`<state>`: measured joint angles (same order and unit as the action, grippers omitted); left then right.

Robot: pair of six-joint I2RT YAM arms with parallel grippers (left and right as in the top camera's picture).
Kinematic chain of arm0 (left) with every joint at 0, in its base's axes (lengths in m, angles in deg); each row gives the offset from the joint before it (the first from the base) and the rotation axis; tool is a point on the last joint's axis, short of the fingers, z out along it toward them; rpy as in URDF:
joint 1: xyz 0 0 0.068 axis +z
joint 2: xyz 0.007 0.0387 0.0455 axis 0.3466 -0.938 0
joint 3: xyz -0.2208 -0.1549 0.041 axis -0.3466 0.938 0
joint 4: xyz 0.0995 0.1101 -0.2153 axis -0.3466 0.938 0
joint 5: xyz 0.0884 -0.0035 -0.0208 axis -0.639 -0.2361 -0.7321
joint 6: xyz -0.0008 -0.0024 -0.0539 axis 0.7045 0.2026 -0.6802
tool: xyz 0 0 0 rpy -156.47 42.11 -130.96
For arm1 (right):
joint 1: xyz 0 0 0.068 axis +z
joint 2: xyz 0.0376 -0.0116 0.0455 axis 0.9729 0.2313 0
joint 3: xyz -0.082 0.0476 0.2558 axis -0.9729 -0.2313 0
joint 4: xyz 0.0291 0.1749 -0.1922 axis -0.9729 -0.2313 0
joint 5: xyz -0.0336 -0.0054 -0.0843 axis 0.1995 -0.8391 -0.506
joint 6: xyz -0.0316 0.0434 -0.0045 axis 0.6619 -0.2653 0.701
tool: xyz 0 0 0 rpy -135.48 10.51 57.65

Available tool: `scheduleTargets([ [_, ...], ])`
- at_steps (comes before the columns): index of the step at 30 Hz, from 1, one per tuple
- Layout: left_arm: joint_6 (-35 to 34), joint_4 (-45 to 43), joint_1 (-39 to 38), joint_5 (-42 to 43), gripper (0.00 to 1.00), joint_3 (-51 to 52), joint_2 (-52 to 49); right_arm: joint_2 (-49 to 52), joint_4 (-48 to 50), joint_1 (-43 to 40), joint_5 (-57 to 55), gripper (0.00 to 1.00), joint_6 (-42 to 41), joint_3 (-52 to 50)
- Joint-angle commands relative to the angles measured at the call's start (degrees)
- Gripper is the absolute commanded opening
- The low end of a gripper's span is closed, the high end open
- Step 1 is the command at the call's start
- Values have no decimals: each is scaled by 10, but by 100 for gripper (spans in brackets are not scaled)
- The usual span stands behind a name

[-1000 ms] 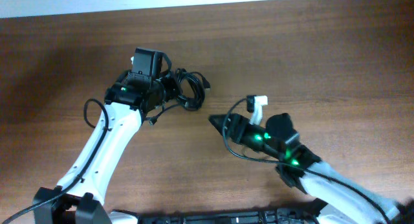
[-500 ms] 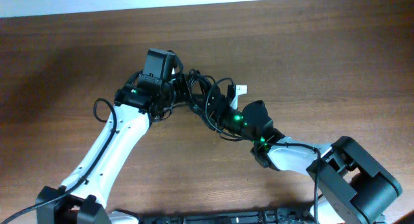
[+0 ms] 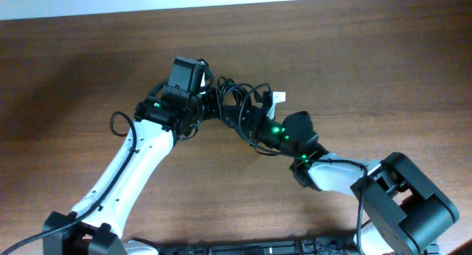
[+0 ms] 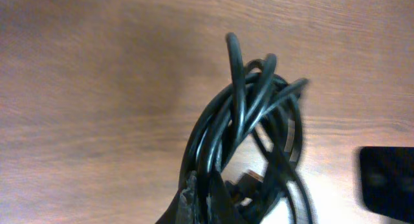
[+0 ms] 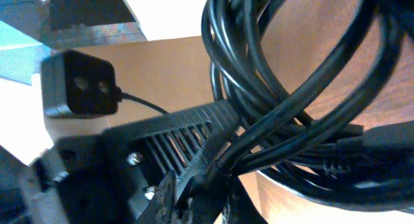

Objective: Untangle cables

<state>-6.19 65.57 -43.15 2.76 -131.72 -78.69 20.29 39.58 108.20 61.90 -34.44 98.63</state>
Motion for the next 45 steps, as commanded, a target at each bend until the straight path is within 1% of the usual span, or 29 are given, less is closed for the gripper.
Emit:
scheduleTargets([
  [1,45,5,-2,-103,0,-3,8,-1,15,-53,81,4,9,9],
  [3,52,6,-2,-74,0,-3,8,-1,-15,-66,58,4,23,9],
  [5,98,-2,-2,40,0,-4,8,-1,-76,-61,0,4,120,9],
  [7,137,-6,-2,131,0,-4,8,-1,-131,-53,-31,4,150,9],
  [8,177,-6,-2,205,0,-4,8,-1,-148,-52,-41,4,159,9],
  [10,222,-10,-2,319,0,-4,8,-1,-147,-46,-52,4,187,9],
  [14,270,-14,-2,503,0,-4,8,-1,-147,-42,-73,5,195,9],
  [15,273,-14,-2,507,0,-4,8,-1,-146,-43,-72,11,213,9],
  [16,286,-11,4,501,0,-4,8,-1,-147,-49,-61,41,258,9],
  [17,299,-6,20,490,0,-4,8,-4,-148,-65,-26,58,295,9],
  [19,300,-2,63,418,0,-4,8,-12,-152,-111,55,66,335,9],
  [20,327,6,87,371,0,-4,8,-18,-152,-145,109,68,377,9],
  [21,403,22,104,365,0,-4,8,-23,-158,-171,159,69,427,9],
  [23,558,61,110,361,0,-2,8,-30,-188,-219,226,69,465,9],
  [25,624,76,104,360,0,0,8,-35,-188,-249,244,69,464,9],
  [26,634,74,98,343,0,4,5,-37,-188,-252,246,69,468,9],
  [27,634,72,88,317,6,11,-1,-37,-193,-252,246,69,474,9],
  [28,626,72,80,309,23,16,-6,-37,-206,-252,245,69,478,9],
  [29,615,73,64,308,34,23,-16,-37,-212,-252,246,70,493,9],
  [30,612,73,41,308,39,27,-28,-37,-211,-252,245,72,492,9],
  [32,612,77,-11,306,40,27,-62,-37,-212,-264,246,73,492,9],
  [33,610,81,-37,281,45,27,-82,-37,-212,-275,246,73,492,9],
  [35,543,82,-59,224,49,24,-89,-37,-219,-307,246,74,499,9],
  [36,517,88,-59,223,54,12,-79,-37,-236,-329,245,73,517,9],
  [37,500,92,-57,223,67,-3,-63,-37,-262,-349,245,73,537,9],
  [38,469,90,-50,197,99,-30,-30,-37,-291,-363,243,73,554,9],
  [41,342,61,-27,-7,99,-66,54,-41,-327,-381,241,74,572,13],
  [43,306,69,-4,-21,99,-66,68,-62,-384,-395,240,74,590,48],
  [45,306,80,9,-23,99,-63,32,-91,-530,-395,221,74,665,118],
])
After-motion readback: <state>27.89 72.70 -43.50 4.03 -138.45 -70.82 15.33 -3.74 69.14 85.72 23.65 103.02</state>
